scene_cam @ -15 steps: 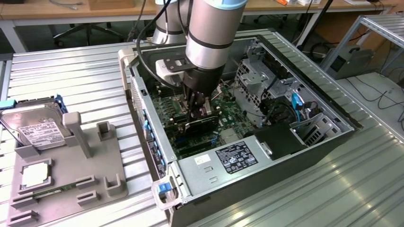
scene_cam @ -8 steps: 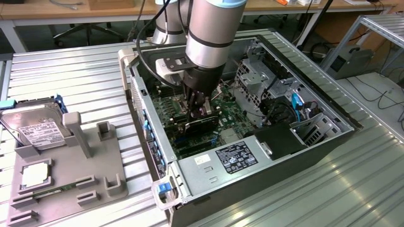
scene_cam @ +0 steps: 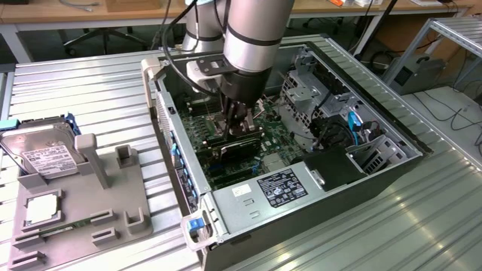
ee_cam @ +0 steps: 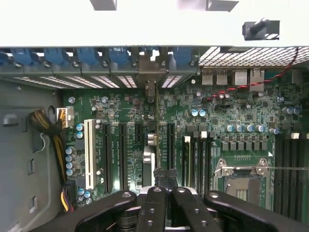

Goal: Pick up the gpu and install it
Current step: 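Press down on the gpu until it lock into place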

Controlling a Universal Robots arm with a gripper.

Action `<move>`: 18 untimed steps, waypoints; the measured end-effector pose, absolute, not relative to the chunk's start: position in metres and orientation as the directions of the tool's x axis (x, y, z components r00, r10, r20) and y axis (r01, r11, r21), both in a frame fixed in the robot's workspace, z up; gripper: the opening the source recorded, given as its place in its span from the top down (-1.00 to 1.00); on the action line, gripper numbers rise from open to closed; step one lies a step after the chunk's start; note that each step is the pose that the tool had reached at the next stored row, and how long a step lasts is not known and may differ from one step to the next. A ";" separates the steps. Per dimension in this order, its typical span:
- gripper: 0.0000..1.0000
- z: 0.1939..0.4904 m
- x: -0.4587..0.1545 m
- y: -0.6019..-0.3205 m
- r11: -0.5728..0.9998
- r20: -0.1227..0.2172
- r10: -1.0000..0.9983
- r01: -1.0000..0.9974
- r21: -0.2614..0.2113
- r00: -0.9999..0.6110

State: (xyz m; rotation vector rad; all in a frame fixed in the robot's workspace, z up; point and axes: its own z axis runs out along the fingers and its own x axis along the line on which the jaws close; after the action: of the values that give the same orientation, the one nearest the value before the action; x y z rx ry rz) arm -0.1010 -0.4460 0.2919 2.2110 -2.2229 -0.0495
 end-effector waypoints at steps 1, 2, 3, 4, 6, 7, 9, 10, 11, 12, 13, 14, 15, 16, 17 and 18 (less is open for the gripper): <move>0.79 0.297 -0.101 -0.446 0.005 -0.018 -1.000 -1.000 0.027 -0.006; 0.79 0.301 -0.101 -0.446 0.005 -0.018 -1.000 -1.000 0.027 -0.006; 0.79 0.304 -0.101 -0.446 0.005 -0.018 -1.000 -1.000 0.027 -0.006; 0.79 0.307 -0.101 -0.446 0.005 -0.018 -1.000 -1.000 0.027 -0.006; 0.79 0.314 -0.101 -0.446 0.005 -0.018 -1.000 -1.000 0.027 -0.006; 0.79 0.318 -0.101 -0.446 0.005 -0.018 -1.000 -1.000 0.027 -0.005; 0.79 0.319 -0.101 -0.446 0.005 -0.018 -1.000 -1.000 0.027 -0.005; 0.79 0.319 -0.101 -0.446 0.005 -0.018 -1.000 -1.000 0.027 -0.006; 0.79 0.319 -0.101 -0.446 0.005 -0.018 -1.000 -1.000 0.027 -0.006; 0.79 0.319 -0.101 -0.446 0.005 -0.018 -1.000 -1.000 0.027 -0.006; 0.79 0.319 -0.100 -0.446 0.005 -0.018 -1.000 -1.000 0.027 -0.006; 0.79 0.319 -0.098 -0.446 0.005 -0.018 -1.000 -1.000 0.027 -0.006; 0.79 0.319 -0.096 -0.446 0.005 -0.018 -1.000 -1.000 0.027 -0.006; 0.79 0.319 -0.094 -0.446 0.005 -0.018 -1.000 -1.000 0.027 -0.006; 0.79 0.319 -0.092 -0.446 0.005 -0.018 -1.000 -1.000 0.027 -0.006; 0.79 0.319 -0.089 -0.446 0.005 -0.018 -1.000 -1.000 0.027 -0.006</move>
State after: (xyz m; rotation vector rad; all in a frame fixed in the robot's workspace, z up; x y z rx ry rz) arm -0.0893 -0.4456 0.3190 2.2109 -2.2227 -0.0492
